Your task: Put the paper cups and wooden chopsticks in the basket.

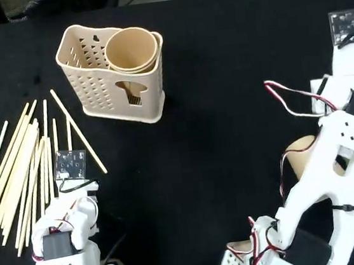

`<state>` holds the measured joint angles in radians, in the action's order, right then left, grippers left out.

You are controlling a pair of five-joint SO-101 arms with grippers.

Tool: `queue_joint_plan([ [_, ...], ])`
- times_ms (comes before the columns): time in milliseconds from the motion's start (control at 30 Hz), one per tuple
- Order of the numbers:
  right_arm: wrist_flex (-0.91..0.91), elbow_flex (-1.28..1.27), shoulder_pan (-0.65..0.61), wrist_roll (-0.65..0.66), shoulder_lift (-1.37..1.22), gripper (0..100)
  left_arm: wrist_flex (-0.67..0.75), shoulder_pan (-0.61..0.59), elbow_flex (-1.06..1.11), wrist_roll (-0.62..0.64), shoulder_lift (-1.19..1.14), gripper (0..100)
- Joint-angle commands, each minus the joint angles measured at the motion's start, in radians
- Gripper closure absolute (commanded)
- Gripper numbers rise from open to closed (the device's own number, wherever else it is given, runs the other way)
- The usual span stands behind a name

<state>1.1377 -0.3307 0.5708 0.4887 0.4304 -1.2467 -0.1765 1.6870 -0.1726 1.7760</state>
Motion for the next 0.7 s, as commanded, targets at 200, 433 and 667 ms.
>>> queue_joint_plan([
  [200, -0.005, -0.150, 0.313, 0.052, 0.015, 88.6, -0.006, 0.007, 0.013, 0.008, 0.009, 97],
  [433, -0.153, -0.415, 0.385, 0.135, 0.015, 70.5, -0.006, 0.007, 0.013, 0.008, 0.009, 97],
  [667, -0.603, -0.628, 0.351, -0.058, 0.007, 70.6, -0.006, 0.007, 0.013, 0.008, 0.009, 97],
])
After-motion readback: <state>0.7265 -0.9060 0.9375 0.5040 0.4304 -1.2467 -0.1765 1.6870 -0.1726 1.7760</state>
